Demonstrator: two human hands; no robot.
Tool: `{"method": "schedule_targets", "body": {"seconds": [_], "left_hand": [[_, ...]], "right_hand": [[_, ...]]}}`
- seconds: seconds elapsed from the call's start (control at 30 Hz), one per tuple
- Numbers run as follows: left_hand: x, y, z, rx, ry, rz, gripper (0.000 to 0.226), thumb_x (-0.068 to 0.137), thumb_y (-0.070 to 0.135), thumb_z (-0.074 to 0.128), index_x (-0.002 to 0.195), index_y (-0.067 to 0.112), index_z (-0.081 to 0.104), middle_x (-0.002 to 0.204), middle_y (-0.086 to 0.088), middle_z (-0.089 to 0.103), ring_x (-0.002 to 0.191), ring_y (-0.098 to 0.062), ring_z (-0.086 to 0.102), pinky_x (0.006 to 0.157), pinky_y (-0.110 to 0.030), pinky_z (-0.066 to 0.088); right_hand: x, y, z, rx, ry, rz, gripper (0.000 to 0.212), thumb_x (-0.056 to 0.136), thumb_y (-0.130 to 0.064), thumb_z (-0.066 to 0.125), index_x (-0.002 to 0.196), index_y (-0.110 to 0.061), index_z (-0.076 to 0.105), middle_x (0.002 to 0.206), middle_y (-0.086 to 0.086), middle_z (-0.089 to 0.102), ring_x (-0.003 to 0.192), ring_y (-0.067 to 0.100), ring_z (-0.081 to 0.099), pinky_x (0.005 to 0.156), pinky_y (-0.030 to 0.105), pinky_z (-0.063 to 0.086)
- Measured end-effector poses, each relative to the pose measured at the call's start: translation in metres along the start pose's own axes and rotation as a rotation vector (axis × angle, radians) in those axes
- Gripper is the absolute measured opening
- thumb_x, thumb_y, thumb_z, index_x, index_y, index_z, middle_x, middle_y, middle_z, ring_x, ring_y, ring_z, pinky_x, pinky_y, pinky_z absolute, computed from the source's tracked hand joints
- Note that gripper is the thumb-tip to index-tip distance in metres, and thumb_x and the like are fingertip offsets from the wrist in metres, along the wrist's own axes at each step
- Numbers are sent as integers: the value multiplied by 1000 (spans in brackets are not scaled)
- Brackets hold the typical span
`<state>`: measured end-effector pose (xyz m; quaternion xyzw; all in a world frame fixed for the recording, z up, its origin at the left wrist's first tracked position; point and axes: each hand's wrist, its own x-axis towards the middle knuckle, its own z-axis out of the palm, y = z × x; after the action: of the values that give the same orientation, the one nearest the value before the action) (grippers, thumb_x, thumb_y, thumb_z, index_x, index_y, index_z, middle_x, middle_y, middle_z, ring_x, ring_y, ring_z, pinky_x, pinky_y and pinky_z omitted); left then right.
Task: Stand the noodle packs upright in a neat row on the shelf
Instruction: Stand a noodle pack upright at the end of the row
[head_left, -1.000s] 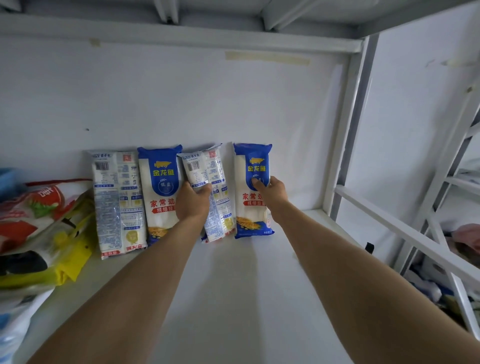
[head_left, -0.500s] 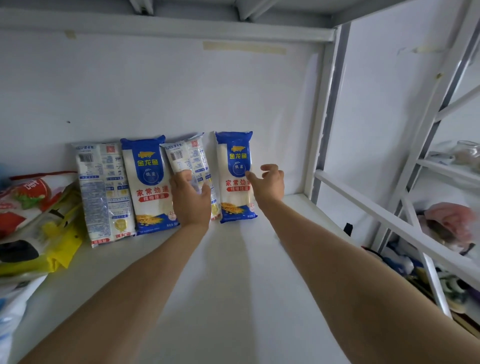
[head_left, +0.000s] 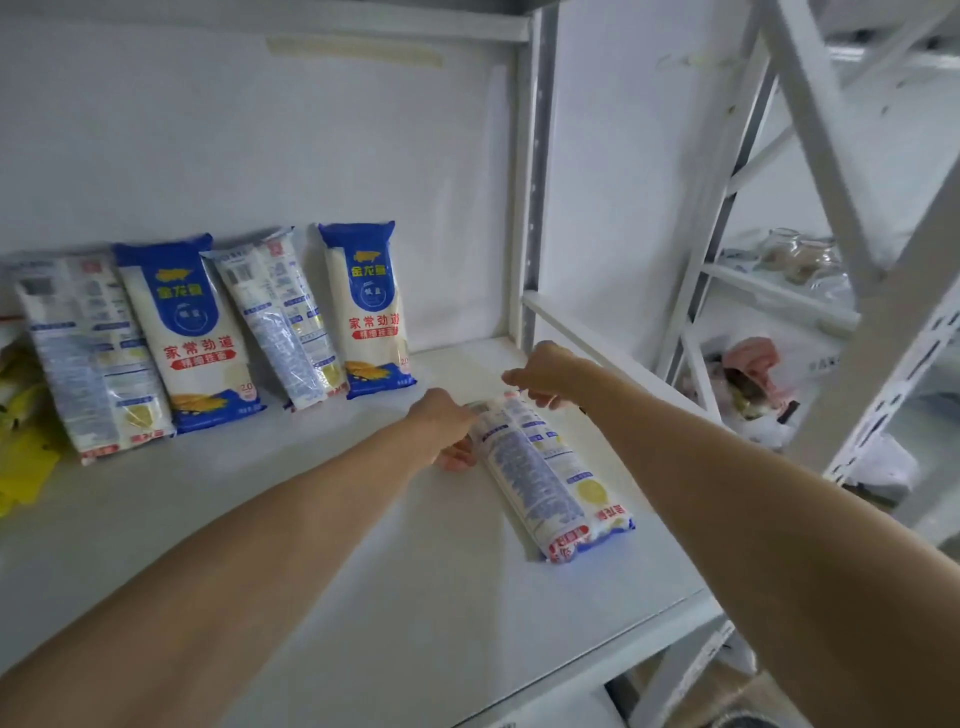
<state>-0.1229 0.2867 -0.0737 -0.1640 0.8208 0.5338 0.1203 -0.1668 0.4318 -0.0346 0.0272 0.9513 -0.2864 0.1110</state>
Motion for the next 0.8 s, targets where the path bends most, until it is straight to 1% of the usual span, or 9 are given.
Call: {"method": "schedule_targets", "body": {"seconds": [0.07,0.13,0.2,0.27,0.33,0.43,0.6,0.7,0.8], "left_hand": [[-11,5,6,41,-34,-58,15,93,11,55,92,-2,47,82,-23,64,76,-38,71,75,-47,61],[-21,8,13,62,-72,-99,15,91,7,55,100,-3,48,87,-23,64,81,-41,72,73,-48,61],[-27,11,20,43,-92,-162,17,86,5,64,93,-6,54,93,-26,68,85,-41,73,78,-48,60],[-27,9,25,-55,-102,-198,20,83,6,70,83,-5,54,94,-26,69,90,-39,72,78,-49,59],[-20,3,29,-211,-105,-213,31,77,5,75,97,-6,55,101,-25,68,93,-41,71,79,-57,57],[-11,-4,32,-261,-51,-148,52,74,11,78,118,0,52,108,-25,69,90,-42,72,74,-64,56],[-4,-1,29,-170,126,-2,49,80,32,74,118,6,60,108,-16,72,90,-32,72,57,-32,59],[20,-1,20,-125,196,100,55,72,46,72,108,5,67,100,-15,75,85,-31,73,72,-39,62],[55,3,10,-139,282,206,58,62,53,68,98,8,68,93,-12,76,80,-29,74,74,-47,62]], "right_hand": [[-11,22,-8,-3,-140,121,45,91,-40,58,102,4,61,80,16,68,57,21,62,61,31,56],[-19,37,-9,0,-265,220,58,91,-46,56,114,8,58,102,22,70,72,26,67,79,38,59],[-21,48,-6,-15,-322,258,66,88,-52,55,120,6,56,108,20,69,85,27,65,92,37,54],[-22,53,-1,-2,-340,261,72,81,-60,60,119,1,56,99,15,67,82,24,58,82,30,50],[-22,55,5,42,-358,238,87,65,-68,68,119,-1,57,94,9,65,81,20,56,75,27,44],[-11,57,14,87,-356,175,104,42,-73,71,119,-4,58,109,9,72,99,25,69,93,37,52],[-4,44,19,209,-227,53,63,77,-57,65,114,-5,61,109,12,70,100,27,69,93,42,55],[8,31,23,289,-121,-10,52,85,-50,62,110,-5,63,95,8,66,84,23,64,83,34,55],[20,12,23,395,12,-94,44,87,-44,61,105,-4,65,88,7,65,76,22,63,75,35,53]]}}
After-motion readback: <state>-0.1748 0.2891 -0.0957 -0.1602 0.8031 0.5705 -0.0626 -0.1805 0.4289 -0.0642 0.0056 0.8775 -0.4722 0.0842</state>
